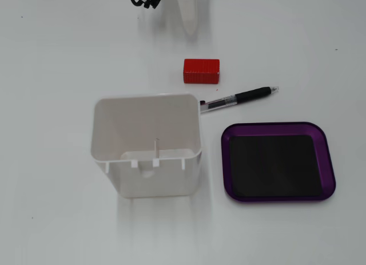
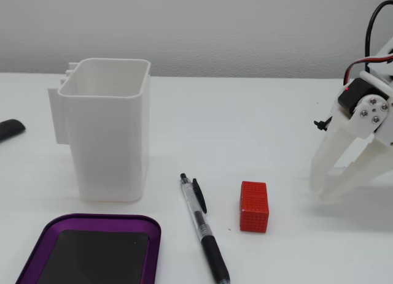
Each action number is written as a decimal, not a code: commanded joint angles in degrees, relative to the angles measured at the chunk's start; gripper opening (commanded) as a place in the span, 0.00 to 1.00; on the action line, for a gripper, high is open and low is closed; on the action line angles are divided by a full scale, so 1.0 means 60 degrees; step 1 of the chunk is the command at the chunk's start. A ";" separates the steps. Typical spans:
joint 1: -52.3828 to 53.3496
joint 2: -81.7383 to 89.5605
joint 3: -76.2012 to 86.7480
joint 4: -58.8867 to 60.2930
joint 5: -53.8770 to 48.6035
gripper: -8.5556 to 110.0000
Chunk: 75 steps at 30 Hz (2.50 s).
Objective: Pick up the cube and place it in the box.
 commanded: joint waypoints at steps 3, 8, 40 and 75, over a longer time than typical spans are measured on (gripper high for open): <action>0.0088 -0.0747 -0.0908 -0.0879 0.0029 0.07; -0.0044 -0.4380 -0.3354 -0.1260 0.0088 0.07; -0.0220 -1.3667 -0.9741 -0.0513 0.2007 0.27; -0.1113 -1.6172 -0.7485 -0.3428 0.1992 0.21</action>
